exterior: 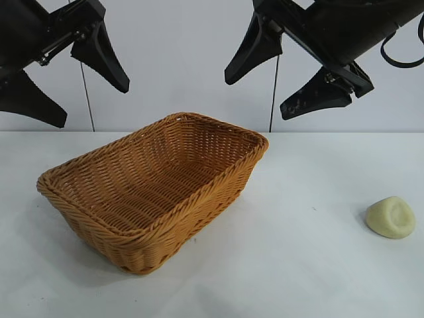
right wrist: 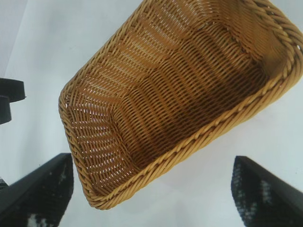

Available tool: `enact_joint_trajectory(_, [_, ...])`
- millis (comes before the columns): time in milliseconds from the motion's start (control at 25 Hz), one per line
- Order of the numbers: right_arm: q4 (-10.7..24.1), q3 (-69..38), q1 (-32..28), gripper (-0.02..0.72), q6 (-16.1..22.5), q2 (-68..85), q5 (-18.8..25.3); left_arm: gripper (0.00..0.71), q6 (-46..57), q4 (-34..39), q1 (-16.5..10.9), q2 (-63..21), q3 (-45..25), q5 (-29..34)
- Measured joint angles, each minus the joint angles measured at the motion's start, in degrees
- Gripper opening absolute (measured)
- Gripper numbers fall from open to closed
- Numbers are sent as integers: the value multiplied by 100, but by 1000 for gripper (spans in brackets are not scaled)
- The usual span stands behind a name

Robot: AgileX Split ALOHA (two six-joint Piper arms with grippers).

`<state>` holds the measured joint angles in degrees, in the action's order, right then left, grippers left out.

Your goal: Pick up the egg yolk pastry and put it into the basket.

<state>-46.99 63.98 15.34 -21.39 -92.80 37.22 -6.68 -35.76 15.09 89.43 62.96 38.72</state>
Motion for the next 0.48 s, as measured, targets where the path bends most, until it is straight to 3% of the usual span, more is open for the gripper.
enact_joint_trajectory(480, [0, 0, 0, 622, 17, 0, -98, 697, 0, -1, 0, 0, 0, -43])
